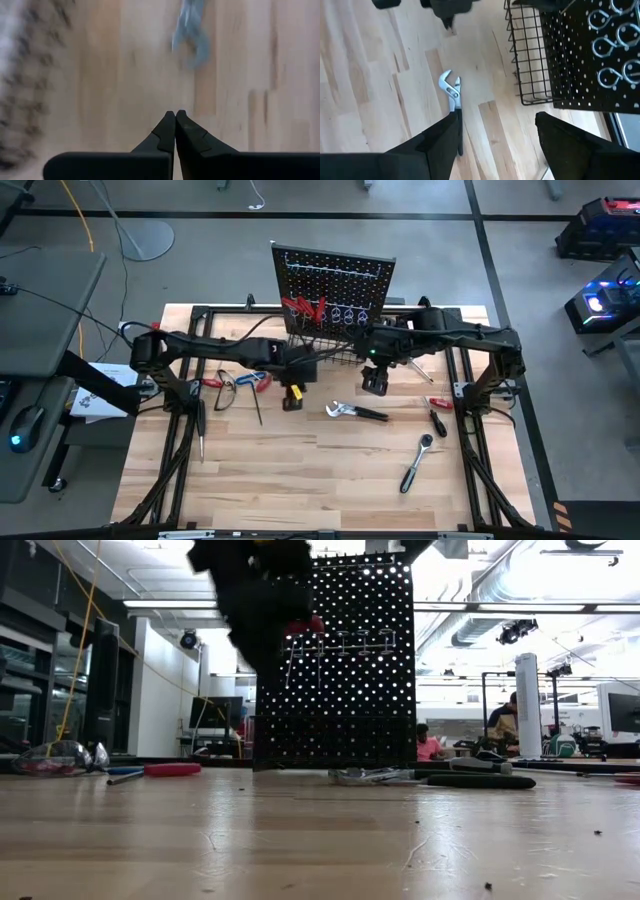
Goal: Hang tools onto peg board
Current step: Hang the center red allen wrench on the pegboard
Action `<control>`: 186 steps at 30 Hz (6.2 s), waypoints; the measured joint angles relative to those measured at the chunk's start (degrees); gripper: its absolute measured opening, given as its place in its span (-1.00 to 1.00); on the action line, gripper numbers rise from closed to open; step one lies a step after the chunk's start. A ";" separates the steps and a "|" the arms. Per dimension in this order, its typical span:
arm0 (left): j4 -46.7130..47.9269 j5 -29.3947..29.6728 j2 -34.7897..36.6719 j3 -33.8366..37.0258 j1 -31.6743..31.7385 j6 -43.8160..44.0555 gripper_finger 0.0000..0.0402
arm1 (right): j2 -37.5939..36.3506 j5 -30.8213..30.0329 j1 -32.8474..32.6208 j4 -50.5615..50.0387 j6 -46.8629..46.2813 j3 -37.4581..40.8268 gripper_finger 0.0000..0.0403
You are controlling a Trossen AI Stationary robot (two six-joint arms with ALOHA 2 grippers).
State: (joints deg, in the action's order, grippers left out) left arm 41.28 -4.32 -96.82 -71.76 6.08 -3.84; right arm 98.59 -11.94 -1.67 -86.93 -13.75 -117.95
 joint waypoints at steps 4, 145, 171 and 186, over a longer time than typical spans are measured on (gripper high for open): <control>2.99 1.33 1.73 5.18 0.08 0.63 -1.00 | 0.00 -0.34 0.00 -0.52 -0.31 0.00 0.25; -43.92 0.65 29.51 4.11 10.29 37.46 0.19 | -4.03 -28.70 -3.18 36.48 2.07 0.09 -0.80; -58.89 4.30 45.51 35.47 6.74 36.63 0.20 | -5.89 -34.73 8.90 75.03 0.13 27.90 -0.80; -58.63 5.25 45.62 35.49 9.77 36.21 0.20 | -4.75 -34.62 11.10 74.12 2.20 27.93 -0.80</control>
State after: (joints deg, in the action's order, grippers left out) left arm -17.35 0.93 -51.20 -36.27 15.85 32.37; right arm 93.84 -46.56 9.43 -12.81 -11.55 -90.02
